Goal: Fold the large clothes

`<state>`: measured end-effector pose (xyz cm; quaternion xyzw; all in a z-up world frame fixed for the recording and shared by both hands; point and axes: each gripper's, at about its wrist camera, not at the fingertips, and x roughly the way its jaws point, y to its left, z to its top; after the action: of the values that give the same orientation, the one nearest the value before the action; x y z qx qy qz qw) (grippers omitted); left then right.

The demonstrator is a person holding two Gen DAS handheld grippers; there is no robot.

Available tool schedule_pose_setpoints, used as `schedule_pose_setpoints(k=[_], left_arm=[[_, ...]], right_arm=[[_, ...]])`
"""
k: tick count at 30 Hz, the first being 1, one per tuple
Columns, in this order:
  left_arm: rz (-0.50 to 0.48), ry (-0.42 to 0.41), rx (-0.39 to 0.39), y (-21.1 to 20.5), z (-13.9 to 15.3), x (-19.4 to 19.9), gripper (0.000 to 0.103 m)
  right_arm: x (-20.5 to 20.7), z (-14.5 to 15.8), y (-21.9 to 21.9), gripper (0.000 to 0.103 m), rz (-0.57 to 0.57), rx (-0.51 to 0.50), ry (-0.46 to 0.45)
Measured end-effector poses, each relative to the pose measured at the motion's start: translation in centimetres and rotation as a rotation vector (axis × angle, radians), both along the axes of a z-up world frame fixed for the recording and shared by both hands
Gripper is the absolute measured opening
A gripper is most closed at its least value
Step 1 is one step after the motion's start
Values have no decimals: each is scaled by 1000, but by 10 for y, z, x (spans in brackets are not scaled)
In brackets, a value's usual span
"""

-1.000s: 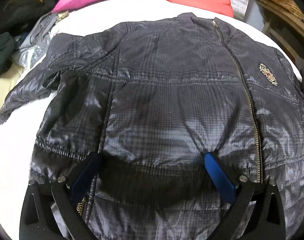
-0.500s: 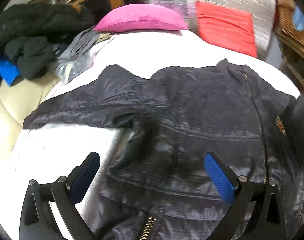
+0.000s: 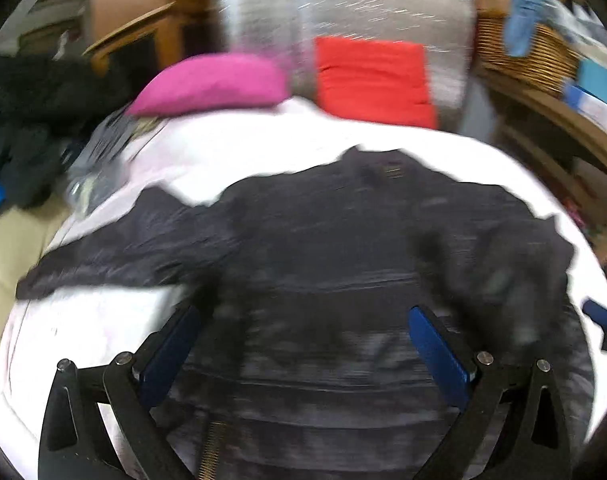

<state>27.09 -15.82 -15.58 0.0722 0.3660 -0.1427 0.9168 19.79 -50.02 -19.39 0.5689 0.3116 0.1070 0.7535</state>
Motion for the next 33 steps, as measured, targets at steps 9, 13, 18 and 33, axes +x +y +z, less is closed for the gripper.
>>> schedule_pose_setpoints(k=[9,13,18,33], left_arm=[[-208,48,151,-154,4,-12,103],[-220,66,230,-201,-16,-3,103],[-275,100,234,-226,-39,9,36],[-203,38,-47,-53,44,69,28]], right_arm=[[-41,-28,-86,86,-362,101,112],[-41,-28,-93,86,-401,108,112],[-40,-21,-118,86,-424,133,132],[18,-18,-74,86,-225,35,138]])
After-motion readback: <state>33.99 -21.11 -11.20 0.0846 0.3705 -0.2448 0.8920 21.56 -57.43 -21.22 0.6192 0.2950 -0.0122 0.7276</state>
